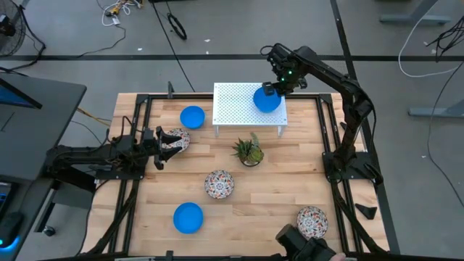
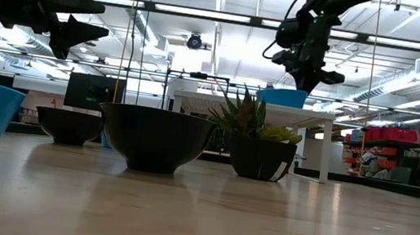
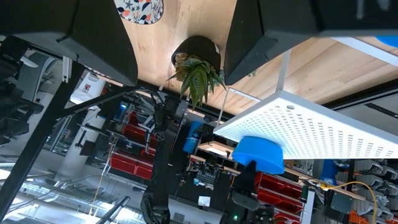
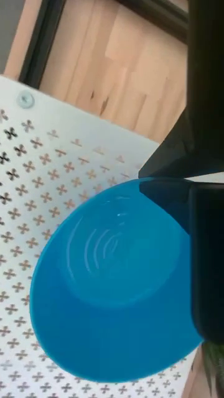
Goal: Pick & Place Mini bowls
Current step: Put the top right blue bowl on the shelf, then put the bottom white patterned bowl on the shelf
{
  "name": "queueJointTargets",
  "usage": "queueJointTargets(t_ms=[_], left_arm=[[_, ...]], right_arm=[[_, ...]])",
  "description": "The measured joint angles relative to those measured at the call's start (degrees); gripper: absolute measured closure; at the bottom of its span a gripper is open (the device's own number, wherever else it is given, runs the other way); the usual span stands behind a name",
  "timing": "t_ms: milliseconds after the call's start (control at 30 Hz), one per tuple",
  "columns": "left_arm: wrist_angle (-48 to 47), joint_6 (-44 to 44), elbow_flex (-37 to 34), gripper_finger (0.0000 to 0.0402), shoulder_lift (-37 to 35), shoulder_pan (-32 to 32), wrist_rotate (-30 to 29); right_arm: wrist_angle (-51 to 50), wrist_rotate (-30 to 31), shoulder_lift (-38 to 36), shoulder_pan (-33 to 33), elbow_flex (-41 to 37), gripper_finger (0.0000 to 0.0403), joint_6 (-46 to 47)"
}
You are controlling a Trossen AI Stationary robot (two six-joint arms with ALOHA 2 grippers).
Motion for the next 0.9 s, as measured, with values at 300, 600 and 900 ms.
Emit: queueJointTargets(t_ms=[300, 600, 900], left_arm=[[0.00, 0.01, 0.00, 0.0156, 0.01, 0.00, -0.01], [0.00, 0.00, 0.01, 0.0156, 0.01, 0.00, 0.00], [0.00, 0.01, 0.00, 0.0156, 0.02, 0.00, -0.01]], right_arm=[[2.48, -0.85, -0.04, -0.01, -0.23, 0.0384, -1.50], [2.55, -0.92, -0.04, -0.01, -0.26, 0.0323, -2.41], [5.28, 0.70, -1.65, -0.01, -0.30, 0.0241, -3.28]])
